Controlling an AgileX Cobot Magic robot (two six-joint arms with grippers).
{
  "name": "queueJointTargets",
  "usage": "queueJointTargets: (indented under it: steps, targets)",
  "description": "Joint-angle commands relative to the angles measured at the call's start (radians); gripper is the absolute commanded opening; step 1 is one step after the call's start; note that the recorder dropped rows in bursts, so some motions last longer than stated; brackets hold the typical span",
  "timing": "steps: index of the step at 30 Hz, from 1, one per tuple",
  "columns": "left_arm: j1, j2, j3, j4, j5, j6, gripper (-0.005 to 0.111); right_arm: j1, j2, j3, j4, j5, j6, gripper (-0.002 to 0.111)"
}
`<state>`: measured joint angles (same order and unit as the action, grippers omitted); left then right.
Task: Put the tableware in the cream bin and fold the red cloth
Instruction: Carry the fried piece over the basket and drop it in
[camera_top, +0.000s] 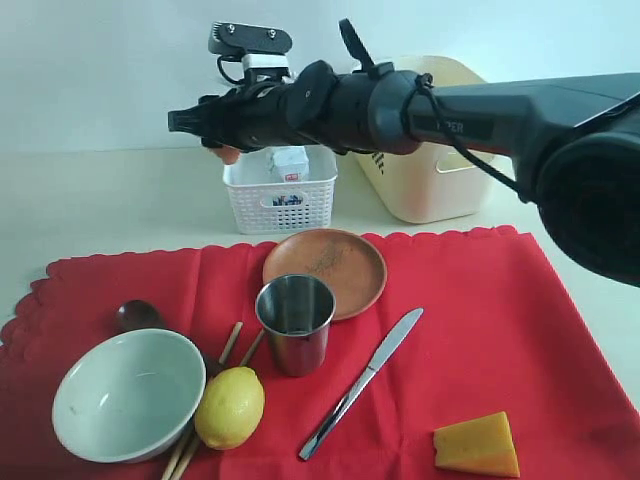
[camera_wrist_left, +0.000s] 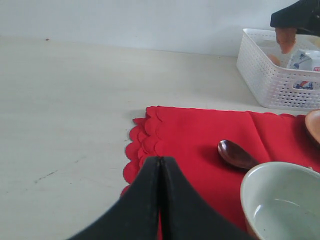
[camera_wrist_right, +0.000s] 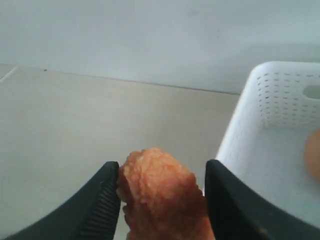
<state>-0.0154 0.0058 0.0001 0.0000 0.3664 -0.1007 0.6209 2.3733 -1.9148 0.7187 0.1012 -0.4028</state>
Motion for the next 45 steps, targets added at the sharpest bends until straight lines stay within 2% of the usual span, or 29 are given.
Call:
queueJointTargets:
  steps: [1, 7, 21, 25, 29, 31, 40, 45]
  targets:
    - [-0.005, -0.006, 0.000, 0.000, -0.008, -0.002, 0.001, -0.004, 0.013, -0.009, 0.008, -0.112, 0.009, 0.000]
    - [-0.005, -0.006, 0.000, 0.000, -0.008, -0.002, 0.001, 0.008, 0.023, 0.006, 0.006, -0.176, 0.004, 0.000]
    - [-0.005, -0.006, 0.000, 0.000, -0.008, -0.002, 0.001, 0.008, 0.063, 0.006, 0.006, -0.149, -0.021, 0.001]
    - [-0.005, -0.006, 0.000, 0.000, -0.008, -0.002, 0.001, 0.008, 0.065, 0.006, 0.008, -0.138, -0.023, 0.016]
    - [-0.005, -0.006, 0.000, 0.000, -0.008, -0.002, 0.001, 0.008, 0.065, 0.006, 0.006, -0.121, -0.023, 0.042]
    - [-0.005, -0.006, 0.000, 0.000, -0.008, -0.002, 0.001, 0.008, 0.064, 0.006, 0.006, -0.115, -0.021, 0.050]
    - [-0.005, -0.006, 0.000, 0.000, -0.008, -0.002, 0.001, -0.001, 0.024, 0.006, 0.008, -0.049, -0.011, 0.066]
    - [-0.005, -0.006, 0.000, 0.000, -0.008, -0.002, 0.001, -0.001, -0.011, 0.006, 0.008, -0.016, -0.011, 0.067]
